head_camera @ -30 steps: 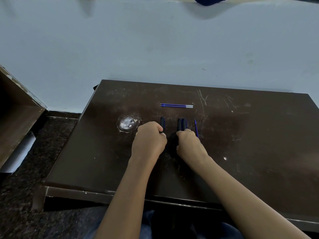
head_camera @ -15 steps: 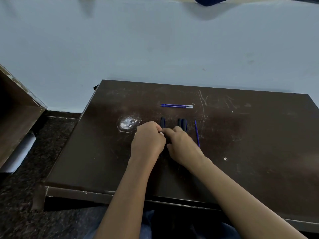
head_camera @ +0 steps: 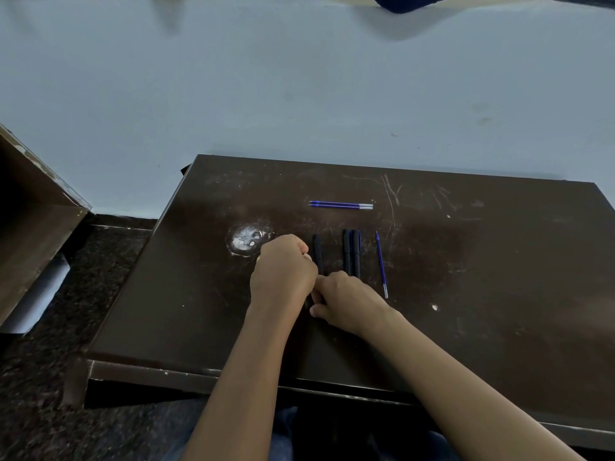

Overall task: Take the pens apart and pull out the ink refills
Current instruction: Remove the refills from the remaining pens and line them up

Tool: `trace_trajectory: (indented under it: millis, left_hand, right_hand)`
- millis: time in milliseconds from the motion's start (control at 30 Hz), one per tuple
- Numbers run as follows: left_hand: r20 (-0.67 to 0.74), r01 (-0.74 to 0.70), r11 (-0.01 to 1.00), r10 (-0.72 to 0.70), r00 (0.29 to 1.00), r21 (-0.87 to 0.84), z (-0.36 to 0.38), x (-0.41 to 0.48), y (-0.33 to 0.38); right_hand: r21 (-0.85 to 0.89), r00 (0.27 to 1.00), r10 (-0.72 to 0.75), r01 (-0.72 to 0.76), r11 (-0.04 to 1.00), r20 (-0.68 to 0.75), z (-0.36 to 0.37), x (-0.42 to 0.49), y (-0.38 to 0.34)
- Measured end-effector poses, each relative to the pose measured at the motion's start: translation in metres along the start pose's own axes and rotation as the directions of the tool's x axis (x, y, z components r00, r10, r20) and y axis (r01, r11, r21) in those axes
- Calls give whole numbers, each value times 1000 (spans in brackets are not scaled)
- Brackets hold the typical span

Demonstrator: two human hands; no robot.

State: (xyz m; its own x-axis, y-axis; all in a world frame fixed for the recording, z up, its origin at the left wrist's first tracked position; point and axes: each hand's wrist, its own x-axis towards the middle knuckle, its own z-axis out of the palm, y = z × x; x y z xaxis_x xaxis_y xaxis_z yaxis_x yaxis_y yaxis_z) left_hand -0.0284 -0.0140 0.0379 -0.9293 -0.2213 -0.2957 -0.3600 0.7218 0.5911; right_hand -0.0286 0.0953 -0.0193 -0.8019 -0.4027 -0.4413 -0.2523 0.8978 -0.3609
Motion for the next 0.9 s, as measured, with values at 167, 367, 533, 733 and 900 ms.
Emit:
trace_trajectory:
  millis: [167, 367, 533, 733, 900]
  left_hand:
    - [-12, 4, 1000, -4, 1000, 10, 0, -2, 0]
    - [-59, 6, 1000, -5, 998, 14, -2, -1, 3]
    - [-65, 13, 997, -18, 998, -74, -1, -1, 6]
    - [-116, -23, 977, -2, 993, -212, 1, 4, 4]
    - [-6, -31, 987, 31, 1000, -160, 2, 7, 1]
  right_hand:
    - [250, 983, 146, -115, 961, -109, 3, 2, 5]
    - [912, 966, 255, -150, 381, 52, -23, 5, 3]
    - [971, 995, -94, -21, 238, 44, -39, -8, 3]
    - [948, 984, -147, -48, 316, 98, -46, -13, 7]
    - [993, 979, 197, 35, 113, -57, -51, -9, 14]
